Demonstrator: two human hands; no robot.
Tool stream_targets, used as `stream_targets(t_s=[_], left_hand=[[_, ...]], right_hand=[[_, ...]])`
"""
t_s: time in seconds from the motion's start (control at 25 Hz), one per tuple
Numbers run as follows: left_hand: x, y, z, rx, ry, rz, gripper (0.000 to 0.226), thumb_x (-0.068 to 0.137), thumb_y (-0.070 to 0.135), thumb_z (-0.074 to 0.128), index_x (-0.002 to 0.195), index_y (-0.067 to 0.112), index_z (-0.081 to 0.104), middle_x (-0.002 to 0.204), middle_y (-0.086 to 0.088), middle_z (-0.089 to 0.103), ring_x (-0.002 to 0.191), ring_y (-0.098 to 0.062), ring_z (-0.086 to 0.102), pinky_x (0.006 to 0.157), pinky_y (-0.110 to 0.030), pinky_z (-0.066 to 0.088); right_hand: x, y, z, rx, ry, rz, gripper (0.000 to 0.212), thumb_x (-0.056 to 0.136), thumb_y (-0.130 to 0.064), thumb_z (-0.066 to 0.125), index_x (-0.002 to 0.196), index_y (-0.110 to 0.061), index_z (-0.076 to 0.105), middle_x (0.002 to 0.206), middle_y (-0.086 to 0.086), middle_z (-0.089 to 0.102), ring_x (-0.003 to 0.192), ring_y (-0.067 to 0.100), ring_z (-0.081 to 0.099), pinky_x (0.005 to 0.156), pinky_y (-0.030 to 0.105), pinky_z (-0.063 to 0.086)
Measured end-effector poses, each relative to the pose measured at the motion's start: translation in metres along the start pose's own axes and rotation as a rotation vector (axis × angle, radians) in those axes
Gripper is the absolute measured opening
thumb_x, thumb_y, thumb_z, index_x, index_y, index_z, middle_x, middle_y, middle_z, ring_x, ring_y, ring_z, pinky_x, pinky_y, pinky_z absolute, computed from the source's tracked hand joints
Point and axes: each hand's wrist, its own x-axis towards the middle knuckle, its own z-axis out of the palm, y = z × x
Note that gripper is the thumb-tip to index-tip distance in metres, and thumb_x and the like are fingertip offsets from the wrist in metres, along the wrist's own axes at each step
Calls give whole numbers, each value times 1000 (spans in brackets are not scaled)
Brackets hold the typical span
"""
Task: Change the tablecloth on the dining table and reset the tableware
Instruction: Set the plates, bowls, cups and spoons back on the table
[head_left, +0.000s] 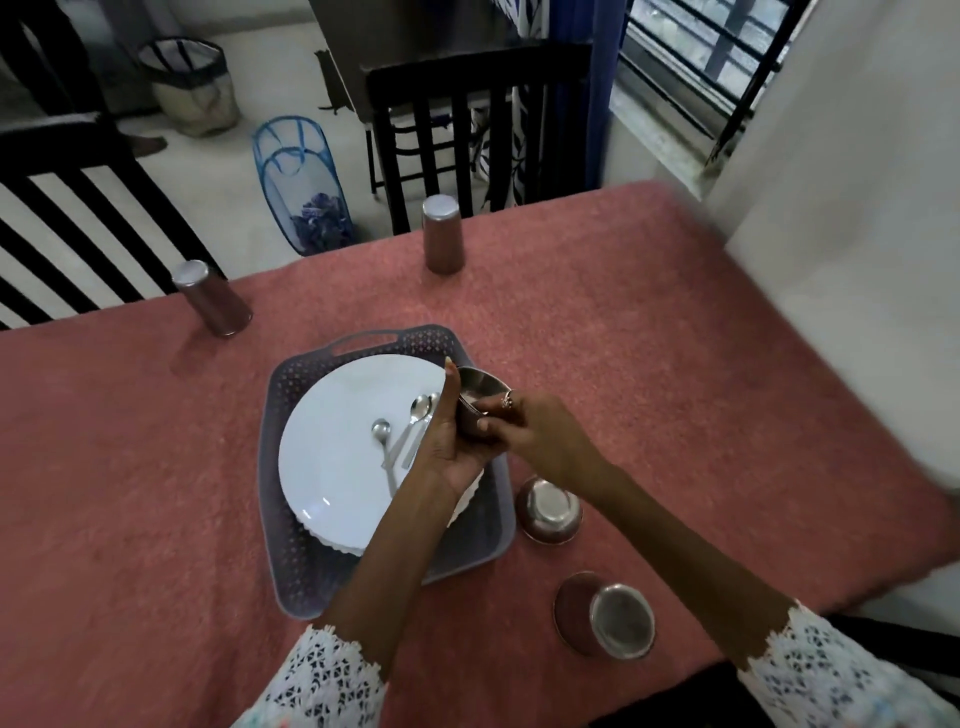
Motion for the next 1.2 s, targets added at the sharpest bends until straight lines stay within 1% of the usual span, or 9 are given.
stream_targets(t_s=[0.16,0.32,0.44,0.64,0.76,0.84,1.04,1.12,1.2], left_hand=[[26,18,12,-14,-39,25,69,22,44,93,78,7,76,86,-14,73,77,-26,72,69,-39,59],[53,37,15,-98,35,23,86,22,28,95,100,10,64,98,-17,70,90,-34,66,75,-50,56],[75,53,14,-131,86,50,72,39,31,90,102,11,60,105,-18,64,93,-35,59,73,-53,56],[104,76,22,-122,111,105,59,56,44,69,104,10,62,91,-15,73,84,-30,70,67,-49,58],[115,88,22,-116,117,117,50,66,39,66,107,11,61,91,-13,73,87,-28,69,71,-48,56],[118,92,22,-138,107,129,54,56,32,76,103,9,63,90,-16,72,85,-31,69,71,-50,56],[122,96,21,-244,97,103,91,22,20,93,105,7,59,102,-21,65,93,-37,61,66,-49,57],[123,98,18,-277,122,105,96,19,20,93,106,7,56,106,-22,60,93,-39,59,63,-48,57],[119,98,17,-259,141,109,73,40,22,88,103,6,56,105,-22,59,93,-38,59,62,-50,58]], right_hand=[[43,4,-14,196,56,99,17,75,-10,75,90,-11,69,84,2,71,76,4,65,76,22,51],[108,19,-30,524,172,246,30,91,-18,59,119,-10,50,112,11,61,101,20,60,88,35,51],[160,32,-40,802,91,316,28,96,-13,49,123,-11,47,108,5,61,92,17,61,80,34,52],[184,36,-15,426,-131,185,58,67,-16,78,117,-1,53,109,15,66,96,19,64,84,27,52],[189,29,-13,400,-184,138,37,72,-3,77,100,-13,55,92,-1,64,81,-1,62,71,10,49],[193,24,-15,460,-196,117,16,85,-8,65,95,-19,58,88,-6,65,76,-5,63,68,10,48],[245,55,-27,1033,203,427,29,94,-28,52,115,-8,58,98,6,68,85,17,65,73,29,55],[267,81,-24,1005,300,563,36,87,-19,64,117,-2,56,105,13,67,80,19,64,72,33,55],[278,102,-8,795,296,622,42,79,-4,70,116,4,53,110,18,64,73,18,61,67,29,54]])
